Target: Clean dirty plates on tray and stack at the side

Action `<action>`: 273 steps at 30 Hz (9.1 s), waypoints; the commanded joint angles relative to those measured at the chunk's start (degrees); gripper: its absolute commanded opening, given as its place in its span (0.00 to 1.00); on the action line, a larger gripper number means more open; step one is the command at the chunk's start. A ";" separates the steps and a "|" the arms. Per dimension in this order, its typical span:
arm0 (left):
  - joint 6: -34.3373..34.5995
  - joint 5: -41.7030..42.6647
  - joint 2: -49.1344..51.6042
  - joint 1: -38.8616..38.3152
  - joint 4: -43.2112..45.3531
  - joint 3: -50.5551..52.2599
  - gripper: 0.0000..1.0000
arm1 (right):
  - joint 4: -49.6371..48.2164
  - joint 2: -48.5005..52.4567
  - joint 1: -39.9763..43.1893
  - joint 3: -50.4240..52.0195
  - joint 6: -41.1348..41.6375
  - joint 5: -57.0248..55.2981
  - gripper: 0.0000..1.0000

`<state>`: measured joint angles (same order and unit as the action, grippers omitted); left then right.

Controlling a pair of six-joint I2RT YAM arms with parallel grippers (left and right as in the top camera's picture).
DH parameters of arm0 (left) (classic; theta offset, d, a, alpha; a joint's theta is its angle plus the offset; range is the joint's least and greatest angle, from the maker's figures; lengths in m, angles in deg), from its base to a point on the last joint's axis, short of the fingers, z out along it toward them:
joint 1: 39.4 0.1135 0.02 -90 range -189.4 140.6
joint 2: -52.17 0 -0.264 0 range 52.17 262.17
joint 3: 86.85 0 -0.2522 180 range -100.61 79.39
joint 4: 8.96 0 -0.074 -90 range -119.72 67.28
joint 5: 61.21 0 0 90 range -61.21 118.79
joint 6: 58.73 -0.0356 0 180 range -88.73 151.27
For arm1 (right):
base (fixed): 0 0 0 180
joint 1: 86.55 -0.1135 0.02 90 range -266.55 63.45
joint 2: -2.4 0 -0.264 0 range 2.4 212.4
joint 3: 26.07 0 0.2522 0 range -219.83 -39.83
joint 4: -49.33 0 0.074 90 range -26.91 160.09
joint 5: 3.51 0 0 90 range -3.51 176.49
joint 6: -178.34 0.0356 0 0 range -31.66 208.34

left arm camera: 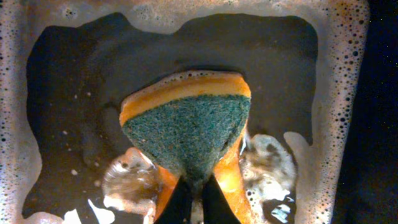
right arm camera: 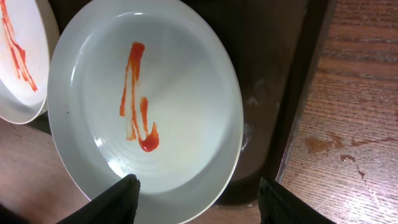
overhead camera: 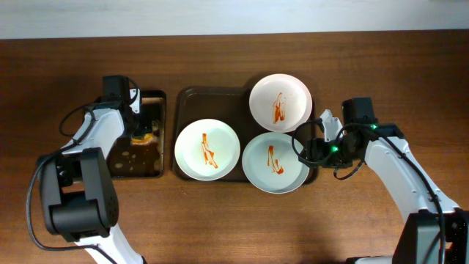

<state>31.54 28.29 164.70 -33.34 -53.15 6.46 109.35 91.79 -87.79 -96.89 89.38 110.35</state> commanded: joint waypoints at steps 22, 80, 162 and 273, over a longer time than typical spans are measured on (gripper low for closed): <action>0.15 1.14 -3.08 -0.04 -1.25 5.73 0.00 | 0.74 0.37 -0.31 -0.92 0.13 -5.99 0.68; -1.64 1.11 -28.33 -0.04 22.91 2.27 0.00 | -6.25 11.78 -3.63 -0.24 5.70 -6.58 0.04; 5.44 -2.56 -7.10 -12.74 -0.87 2.19 0.00 | -5.11 11.78 -3.63 -0.24 5.64 -6.58 0.04; 42.56 27.69 1.49 -44.96 3.87 -2.12 0.00 | -4.66 11.78 -3.63 -0.24 11.47 -7.87 0.04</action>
<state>72.35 53.47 165.66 -78.34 -49.83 4.17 104.50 103.09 -91.15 -96.98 100.46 104.71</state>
